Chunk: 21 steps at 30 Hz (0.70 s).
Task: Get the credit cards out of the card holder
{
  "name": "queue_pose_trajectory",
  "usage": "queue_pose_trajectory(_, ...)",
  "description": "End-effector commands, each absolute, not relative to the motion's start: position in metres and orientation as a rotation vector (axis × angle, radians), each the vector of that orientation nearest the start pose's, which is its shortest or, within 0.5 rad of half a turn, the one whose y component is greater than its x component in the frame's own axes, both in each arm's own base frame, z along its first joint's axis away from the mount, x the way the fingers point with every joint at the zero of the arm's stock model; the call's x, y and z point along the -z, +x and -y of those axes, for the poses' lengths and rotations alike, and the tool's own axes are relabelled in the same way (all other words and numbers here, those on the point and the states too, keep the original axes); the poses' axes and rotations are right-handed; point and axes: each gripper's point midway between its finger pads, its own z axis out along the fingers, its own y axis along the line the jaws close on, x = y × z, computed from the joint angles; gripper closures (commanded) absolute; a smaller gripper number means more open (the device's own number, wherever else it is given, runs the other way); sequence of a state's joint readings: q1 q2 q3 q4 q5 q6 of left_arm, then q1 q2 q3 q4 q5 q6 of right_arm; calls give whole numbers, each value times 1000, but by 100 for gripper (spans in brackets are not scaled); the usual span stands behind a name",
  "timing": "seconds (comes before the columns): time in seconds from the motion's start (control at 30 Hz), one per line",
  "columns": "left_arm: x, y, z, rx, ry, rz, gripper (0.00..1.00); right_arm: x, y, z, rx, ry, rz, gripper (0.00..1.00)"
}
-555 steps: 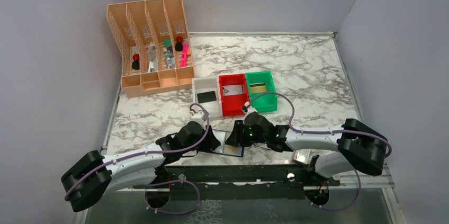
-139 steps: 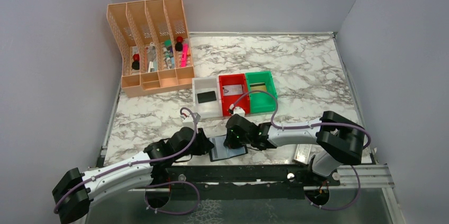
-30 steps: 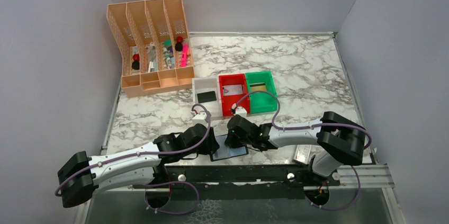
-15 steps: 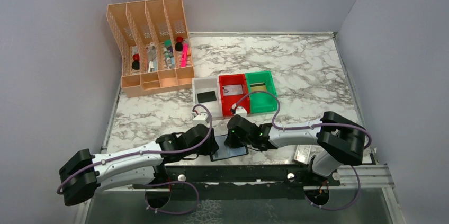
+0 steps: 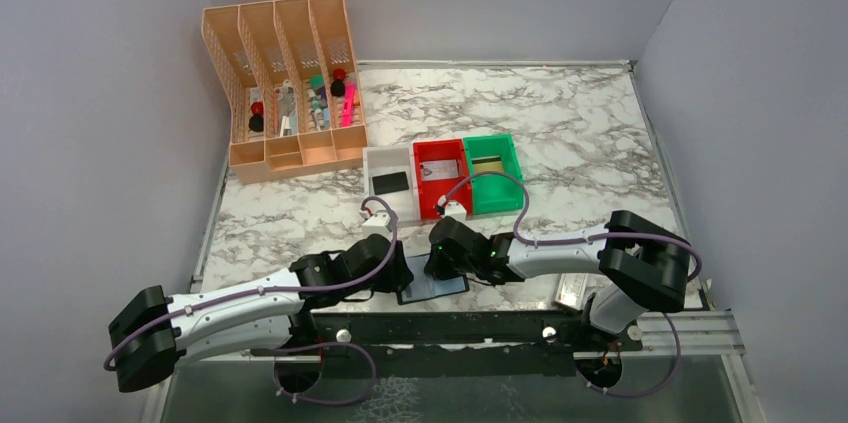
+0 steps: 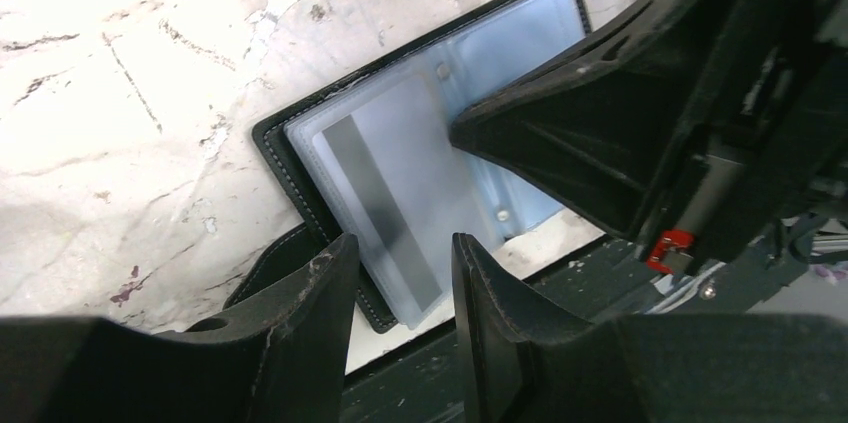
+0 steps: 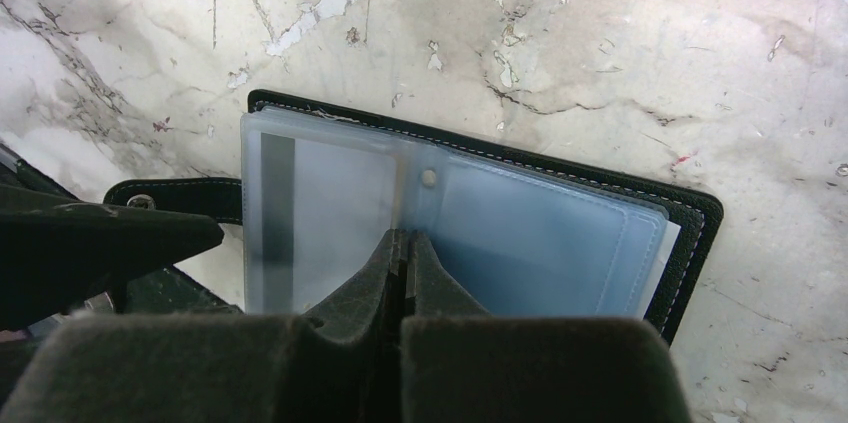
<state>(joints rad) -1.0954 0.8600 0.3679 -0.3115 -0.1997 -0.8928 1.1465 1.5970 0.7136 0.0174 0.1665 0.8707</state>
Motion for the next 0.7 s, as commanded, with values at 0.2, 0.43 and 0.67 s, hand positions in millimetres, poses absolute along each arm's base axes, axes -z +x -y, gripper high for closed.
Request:
queue_pose_trajectory(0.2,-57,118,222,753,137,-2423,58,41,133,-275,-335,-362,-2692,99)
queue_pose_trajectory(0.43,-47,120,209,625,121,-2468,57,40,133,-274,-336,-358,-2690,99)
queue_pose_trajectory(0.67,-46,120,214,644,137,-2464,57,41,133,-274,-335,-358,-2692,99)
